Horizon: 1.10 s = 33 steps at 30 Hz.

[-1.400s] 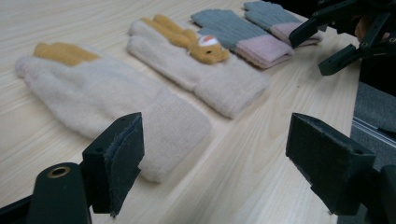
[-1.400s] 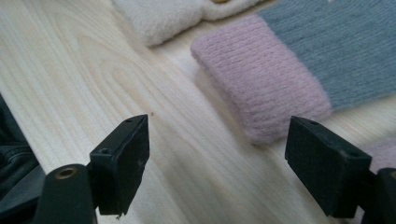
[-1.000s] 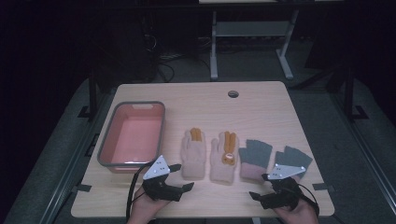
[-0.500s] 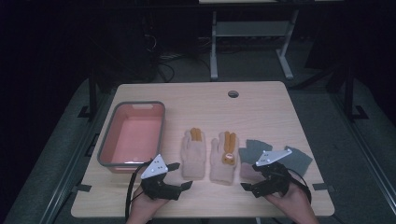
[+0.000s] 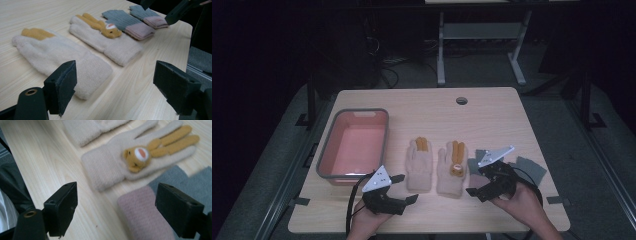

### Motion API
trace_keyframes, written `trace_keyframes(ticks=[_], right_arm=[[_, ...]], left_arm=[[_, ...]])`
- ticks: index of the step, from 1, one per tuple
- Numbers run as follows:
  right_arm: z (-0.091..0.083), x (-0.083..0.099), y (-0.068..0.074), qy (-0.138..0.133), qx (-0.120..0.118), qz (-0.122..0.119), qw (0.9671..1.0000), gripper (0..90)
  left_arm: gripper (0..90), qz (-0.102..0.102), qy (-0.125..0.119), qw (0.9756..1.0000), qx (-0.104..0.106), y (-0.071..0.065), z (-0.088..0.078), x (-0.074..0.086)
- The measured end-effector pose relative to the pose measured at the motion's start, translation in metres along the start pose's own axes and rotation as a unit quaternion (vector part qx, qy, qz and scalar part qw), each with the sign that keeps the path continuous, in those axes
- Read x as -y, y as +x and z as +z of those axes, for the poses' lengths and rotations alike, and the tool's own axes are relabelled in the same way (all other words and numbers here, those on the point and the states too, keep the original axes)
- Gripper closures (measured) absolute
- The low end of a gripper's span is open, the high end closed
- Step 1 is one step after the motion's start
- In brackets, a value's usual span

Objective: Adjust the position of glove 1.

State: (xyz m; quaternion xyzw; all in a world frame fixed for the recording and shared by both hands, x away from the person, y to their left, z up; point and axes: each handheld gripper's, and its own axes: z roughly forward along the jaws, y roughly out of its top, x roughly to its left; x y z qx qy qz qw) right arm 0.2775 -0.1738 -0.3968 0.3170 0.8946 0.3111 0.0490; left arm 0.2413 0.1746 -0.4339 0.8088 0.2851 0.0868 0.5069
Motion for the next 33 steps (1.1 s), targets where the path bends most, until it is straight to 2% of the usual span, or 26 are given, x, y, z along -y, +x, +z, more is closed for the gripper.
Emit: trace_keyframes(ticks=[9, 12, 15, 20, 23, 24, 30, 31, 33], right_arm=[[0.009, -0.028, -0.006, 0.008, 0.001, -0.016, 0.9998, 17.5], [0.011, -0.033, -0.009, 0.008, -0.001, -0.018, 0.9998, 17.8], [0.022, -0.039, -0.013, 0.015, 0.007, -0.018, 0.9997, 20.0], [0.042, -0.043, -0.02, 0.029, 0.004, -0.018, 0.9994, 23.5], [0.047, -0.046, -0.023, 0.035, 0.0, -0.015, 0.9993, 26.2], [0.051, -0.048, -0.025, 0.038, -0.009, -0.014, 0.9991, 29.2], [0.064, -0.054, -0.029, 0.061, 0.0, -0.027, 0.9978, 37.0], [0.07, -0.055, -0.03, 0.071, 0.001, -0.038, 0.9967, 43.1], [0.073, -0.056, -0.031, 0.078, 0.003, -0.038, 0.9962, 46.7]], left_arm=[[19.3, -0.002, -0.006, 1.0, 0.001, 0.001, 0.001, 0.0], [19.3, 0.0, 0.0, 1.0, 0.005, 0.001, 0.002, 0.001], [19.3, 0.0, -0.001, 1.0, 0.006, 0.0, 0.003, 0.0], [19.3, -0.002, 0.0, 1.0, 0.003, 0.002, 0.004, 0.001], [19.4, -0.006, 0.0, 1.0, 0.005, 0.003, 0.005, 0.001], [19.4, -0.006, 0.002, 1.0, 0.007, 0.003, 0.006, 0.0], [19.6, -0.004, 0.001, 0.9999, 0.009, 0.003, 0.007, 0.001], [19.6, -0.005, 0.001, 1.0, 0.009, 0.002, 0.006, 0.0], [19.5, -0.005, 0.001, 1.0, 0.008, 0.003, 0.005, 0.0]])
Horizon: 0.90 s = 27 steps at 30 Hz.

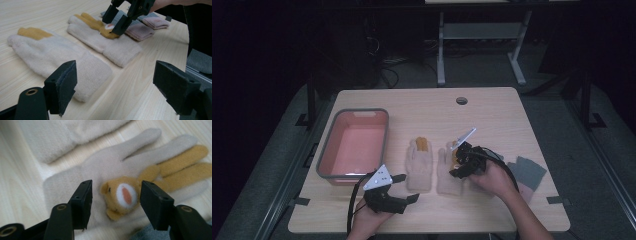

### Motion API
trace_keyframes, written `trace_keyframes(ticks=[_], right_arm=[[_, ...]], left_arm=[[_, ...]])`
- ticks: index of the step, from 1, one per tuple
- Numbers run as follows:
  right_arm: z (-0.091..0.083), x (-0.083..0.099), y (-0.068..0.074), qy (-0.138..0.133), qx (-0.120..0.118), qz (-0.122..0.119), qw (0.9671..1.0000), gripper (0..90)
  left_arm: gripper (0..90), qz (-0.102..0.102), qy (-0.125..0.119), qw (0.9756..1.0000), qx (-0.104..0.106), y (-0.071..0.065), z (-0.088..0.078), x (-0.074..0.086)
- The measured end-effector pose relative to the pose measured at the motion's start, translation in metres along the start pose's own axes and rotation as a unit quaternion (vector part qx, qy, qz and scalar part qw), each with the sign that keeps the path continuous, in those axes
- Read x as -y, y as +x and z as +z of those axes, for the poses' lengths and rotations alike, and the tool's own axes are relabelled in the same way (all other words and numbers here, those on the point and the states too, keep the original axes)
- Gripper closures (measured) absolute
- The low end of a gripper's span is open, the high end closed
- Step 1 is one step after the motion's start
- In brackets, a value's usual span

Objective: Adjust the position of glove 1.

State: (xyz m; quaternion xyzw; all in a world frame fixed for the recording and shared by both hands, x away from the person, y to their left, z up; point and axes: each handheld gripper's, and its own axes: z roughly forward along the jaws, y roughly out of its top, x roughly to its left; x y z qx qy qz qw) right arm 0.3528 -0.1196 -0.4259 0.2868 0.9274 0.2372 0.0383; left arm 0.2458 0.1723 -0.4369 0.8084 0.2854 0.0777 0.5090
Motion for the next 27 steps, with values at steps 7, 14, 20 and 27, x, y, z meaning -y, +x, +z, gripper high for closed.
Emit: trace_keyframes(ticks=[7, 14, 20, 27], right_arm=[[0.007, -0.001, -0.002, 0.025, 0.013, -0.009, 0.9996, 53.1], [0.014, 0.001, -0.005, 0.027, 0.014, -0.003, 0.9995, 53.9], [0.015, 0.001, -0.004, 0.029, 0.02, -0.007, 0.9994, 57.3], [0.013, 0.0, -0.003, 0.029, 0.023, -0.009, 0.9993, 60.7]], left_arm=[[19.5, 0.0, 0.002, 1.0, 0.0, 0.0, 0.001, 0.0], [19.6, 0.001, -0.002, 1.0, -0.005, 0.0, -0.001, 0.0], [19.6, -0.002, -0.002, 1.0, -0.007, 0.0, -0.001, -0.001], [19.6, -0.003, -0.007, 0.9999, -0.014, 0.002, -0.004, 0.0]])
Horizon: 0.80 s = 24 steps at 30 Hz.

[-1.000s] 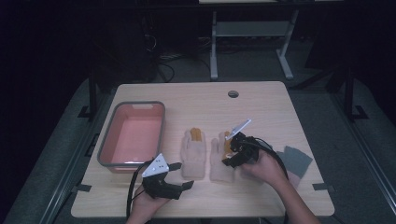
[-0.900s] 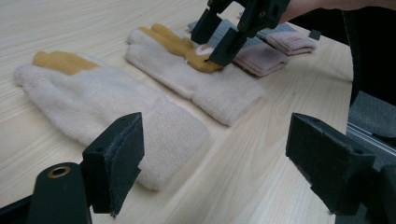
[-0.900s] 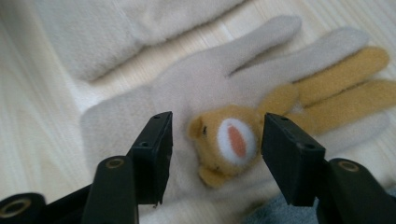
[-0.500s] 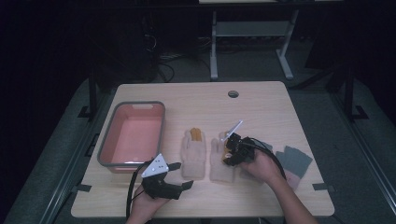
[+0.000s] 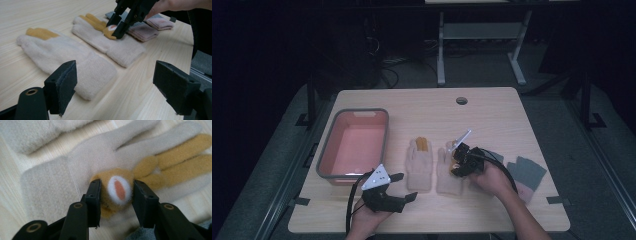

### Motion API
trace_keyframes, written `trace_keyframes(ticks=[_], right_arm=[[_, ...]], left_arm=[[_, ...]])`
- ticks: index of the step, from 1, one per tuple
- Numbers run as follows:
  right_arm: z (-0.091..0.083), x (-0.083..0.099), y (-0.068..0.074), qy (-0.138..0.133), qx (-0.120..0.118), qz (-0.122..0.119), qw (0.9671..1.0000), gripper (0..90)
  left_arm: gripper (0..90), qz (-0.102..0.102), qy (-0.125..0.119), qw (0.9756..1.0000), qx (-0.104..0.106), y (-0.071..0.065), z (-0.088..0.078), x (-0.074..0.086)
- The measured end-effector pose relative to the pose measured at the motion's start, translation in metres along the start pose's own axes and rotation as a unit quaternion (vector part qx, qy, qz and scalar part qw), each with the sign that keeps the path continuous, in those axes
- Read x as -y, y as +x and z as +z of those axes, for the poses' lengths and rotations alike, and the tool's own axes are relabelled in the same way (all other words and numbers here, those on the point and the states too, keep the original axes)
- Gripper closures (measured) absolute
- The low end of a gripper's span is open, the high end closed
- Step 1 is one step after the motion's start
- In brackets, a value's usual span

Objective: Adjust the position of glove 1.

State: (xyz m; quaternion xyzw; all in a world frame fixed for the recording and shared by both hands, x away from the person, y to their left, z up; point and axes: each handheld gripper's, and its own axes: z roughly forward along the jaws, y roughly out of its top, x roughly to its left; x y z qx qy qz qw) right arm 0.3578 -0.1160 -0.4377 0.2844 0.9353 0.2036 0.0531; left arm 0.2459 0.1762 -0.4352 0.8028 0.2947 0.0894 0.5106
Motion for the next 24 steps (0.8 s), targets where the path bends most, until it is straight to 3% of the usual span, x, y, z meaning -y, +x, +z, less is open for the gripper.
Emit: trace_keyframes(ticks=[8, 24], right_arm=[[-0.003, -0.001, 0.005, -0.001, 0.003, -0.008, 1.0, 62.4], [-0.023, -0.013, 0.012, -0.032, -0.006, -0.028, 0.9991, 63.5]], left_arm=[[19.5, -0.002, -0.001, 1.0, -0.003, 0.002, -0.001, 0.0], [19.6, -0.014, -0.011, 0.9998, -0.006, 0.005, -0.006, -0.001]])
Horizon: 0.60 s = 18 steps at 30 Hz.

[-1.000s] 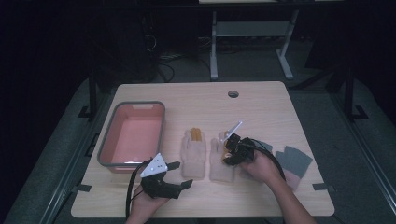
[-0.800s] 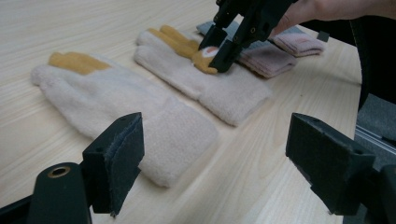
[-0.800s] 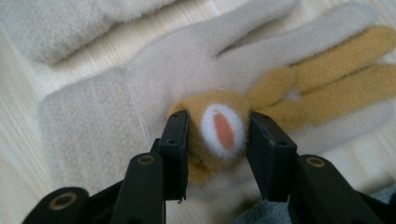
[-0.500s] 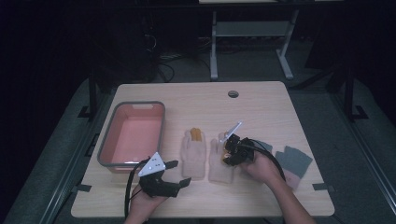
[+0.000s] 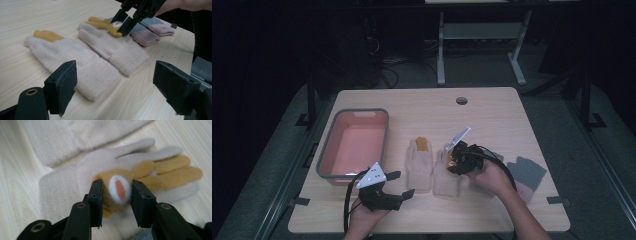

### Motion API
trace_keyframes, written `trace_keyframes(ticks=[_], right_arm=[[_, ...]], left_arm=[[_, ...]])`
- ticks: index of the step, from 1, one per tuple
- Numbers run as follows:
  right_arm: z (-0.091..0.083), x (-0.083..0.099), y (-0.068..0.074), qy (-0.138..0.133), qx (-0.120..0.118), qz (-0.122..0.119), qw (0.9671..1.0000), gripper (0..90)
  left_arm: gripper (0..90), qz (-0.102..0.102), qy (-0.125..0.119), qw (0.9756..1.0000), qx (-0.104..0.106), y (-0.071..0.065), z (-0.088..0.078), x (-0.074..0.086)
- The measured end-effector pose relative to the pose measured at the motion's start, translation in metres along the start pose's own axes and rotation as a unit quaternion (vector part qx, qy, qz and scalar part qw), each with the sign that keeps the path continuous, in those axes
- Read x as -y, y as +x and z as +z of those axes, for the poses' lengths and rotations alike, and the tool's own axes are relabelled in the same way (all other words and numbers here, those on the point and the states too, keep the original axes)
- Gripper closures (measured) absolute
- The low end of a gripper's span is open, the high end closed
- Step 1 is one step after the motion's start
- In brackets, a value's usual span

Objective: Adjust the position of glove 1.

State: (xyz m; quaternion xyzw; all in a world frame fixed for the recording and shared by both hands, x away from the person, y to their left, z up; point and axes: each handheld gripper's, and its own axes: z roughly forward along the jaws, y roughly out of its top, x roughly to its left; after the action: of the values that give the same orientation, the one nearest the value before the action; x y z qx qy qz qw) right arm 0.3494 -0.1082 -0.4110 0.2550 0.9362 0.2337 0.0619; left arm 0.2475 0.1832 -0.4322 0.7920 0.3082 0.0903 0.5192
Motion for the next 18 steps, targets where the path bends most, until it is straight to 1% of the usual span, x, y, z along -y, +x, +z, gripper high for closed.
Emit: trace_keyframes(ticks=[2, 5, 7, 9, 12, 14, 15, 16, 18], right_arm=[[-0.002, -0.001, 0.0, -0.001, -0.001, -0.001, 1.0, 63.6], [-0.009, -0.006, 0.0, -0.01, 0.001, -0.006, 0.9999, 63.9], [-0.017, -0.012, 0.001, -0.012, 0.006, -0.014, 0.9998, 64.0], [-0.019, -0.013, 0.001, -0.015, 0.006, -0.014, 0.9998, 64.1], [-0.029, -0.021, 0.002, -0.024, 0.01, -0.02, 0.9995, 64.1], [-0.031, -0.022, 0.002, -0.027, 0.009, -0.021, 0.9994, 64.1], [-0.033, -0.027, 0.003, -0.03, 0.008, -0.022, 0.9993, 64.1], [-0.033, -0.027, 0.003, -0.03, 0.008, -0.022, 0.9993, 64.1], [-0.034, -0.035, 0.005, -0.032, 0.006, -0.027, 0.9991, 64.0]], left_arm=[[19.6, -0.002, 0.0, 1.0, -0.001, 0.0, 0.0, 0.0], [19.6, 0.002, -0.001, 1.0, -0.003, -0.001, -0.001, -0.001], [19.6, 0.003, -0.001, 1.0, -0.004, -0.001, -0.001, -0.001], [19.6, 0.002, -0.001, 1.0, -0.004, -0.001, -0.002, -0.001], [19.6, -0.005, -0.005, 1.0, -0.006, 0.001, -0.003, -0.001], [19.6, -0.007, -0.008, 0.9999, -0.006, 0.001, -0.003, -0.001], [19.6, -0.007, -0.008, 0.9999, -0.01, 0.002, -0.004, -0.001], [19.6, -0.007, -0.008, 0.9999, -0.01, 0.002, -0.004, -0.001], [19.6, -0.01, -0.009, 0.9998, -0.012, 0.002, -0.004, -0.001]])
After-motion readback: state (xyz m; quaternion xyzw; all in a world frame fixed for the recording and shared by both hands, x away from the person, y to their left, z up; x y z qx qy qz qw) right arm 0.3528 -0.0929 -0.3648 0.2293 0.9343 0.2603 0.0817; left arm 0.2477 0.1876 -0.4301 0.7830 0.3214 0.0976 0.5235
